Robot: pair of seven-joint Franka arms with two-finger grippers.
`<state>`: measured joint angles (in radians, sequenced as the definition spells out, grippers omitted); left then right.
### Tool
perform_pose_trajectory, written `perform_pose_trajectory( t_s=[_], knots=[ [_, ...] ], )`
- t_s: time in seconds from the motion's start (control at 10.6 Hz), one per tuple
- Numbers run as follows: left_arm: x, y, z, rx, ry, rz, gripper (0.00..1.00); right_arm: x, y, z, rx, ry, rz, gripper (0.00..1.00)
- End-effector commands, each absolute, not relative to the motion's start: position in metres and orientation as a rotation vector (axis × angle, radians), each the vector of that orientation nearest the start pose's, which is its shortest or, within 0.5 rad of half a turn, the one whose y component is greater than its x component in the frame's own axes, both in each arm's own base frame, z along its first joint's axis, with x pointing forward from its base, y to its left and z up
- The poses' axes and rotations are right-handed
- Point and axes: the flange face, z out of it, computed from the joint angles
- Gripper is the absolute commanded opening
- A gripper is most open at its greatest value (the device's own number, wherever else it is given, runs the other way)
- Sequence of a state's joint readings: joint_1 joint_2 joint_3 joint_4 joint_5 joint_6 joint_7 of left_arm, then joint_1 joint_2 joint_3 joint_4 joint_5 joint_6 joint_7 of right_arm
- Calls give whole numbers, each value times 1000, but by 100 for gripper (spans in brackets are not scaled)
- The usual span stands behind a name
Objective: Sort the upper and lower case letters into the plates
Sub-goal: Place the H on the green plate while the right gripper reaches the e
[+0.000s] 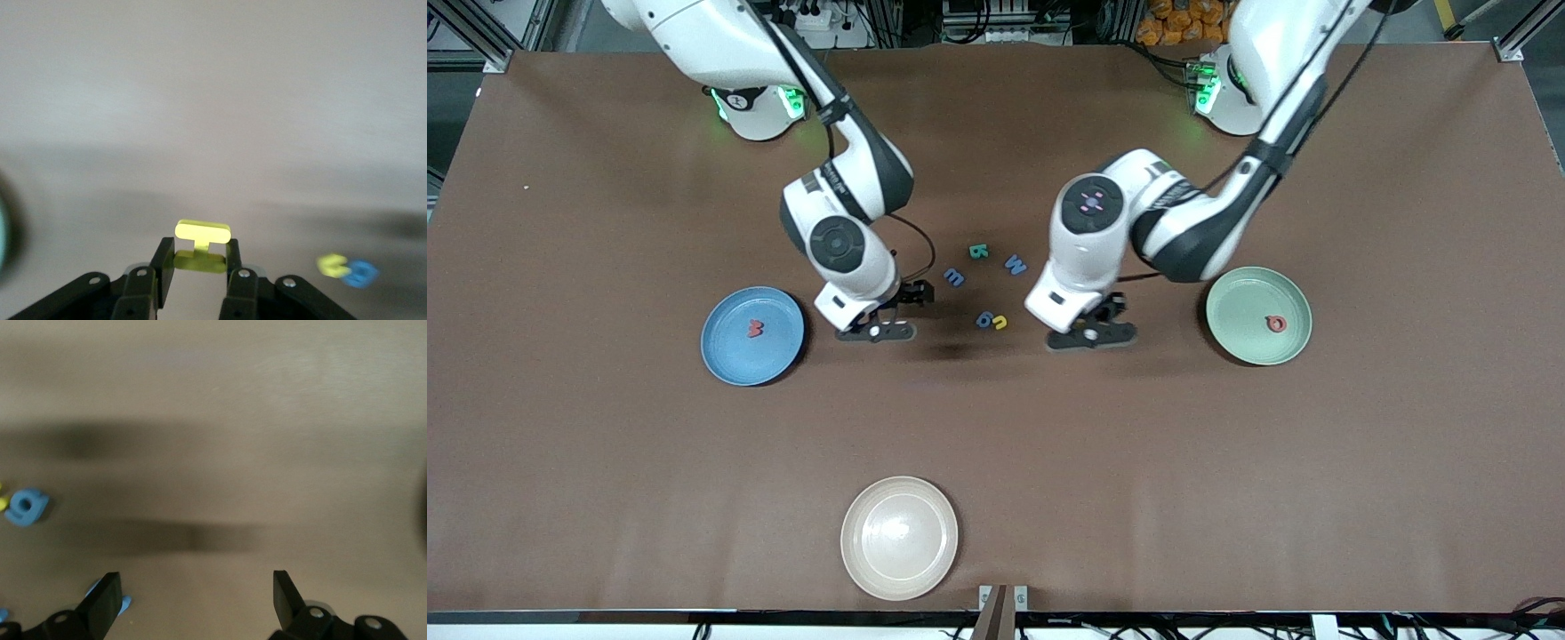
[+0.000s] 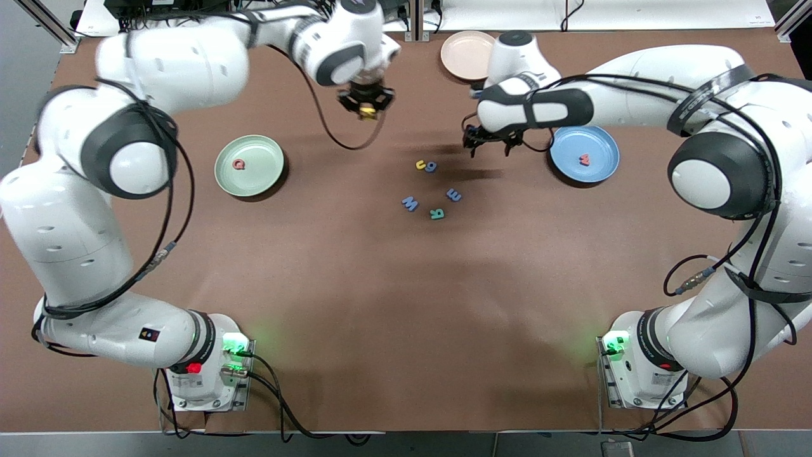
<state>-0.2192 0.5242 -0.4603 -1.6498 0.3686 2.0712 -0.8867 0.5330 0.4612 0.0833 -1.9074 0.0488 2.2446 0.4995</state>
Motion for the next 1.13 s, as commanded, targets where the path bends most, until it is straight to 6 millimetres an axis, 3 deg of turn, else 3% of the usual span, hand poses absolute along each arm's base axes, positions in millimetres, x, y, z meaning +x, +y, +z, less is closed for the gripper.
perform_pose_trajectory(
  t_s=[0.0,0.28,0.56,0.66,1.04],
  knots=[
    [566,-306,341,-2982,-42,32,0,474,390,242,-3118,-295,122,100],
    [587,-217,316,-2955,-69,139,0,444,421,231,-3074,-408,45,100],
    [584,-142,279,-2959,-17,238,0,427,434,217,-3077,-467,73,100],
    [578,-124,274,-2965,14,250,0,423,432,208,-3081,-506,96,100],
    [549,-93,243,-2981,-10,328,0,417,428,191,-3066,-657,90,100]
  ],
)
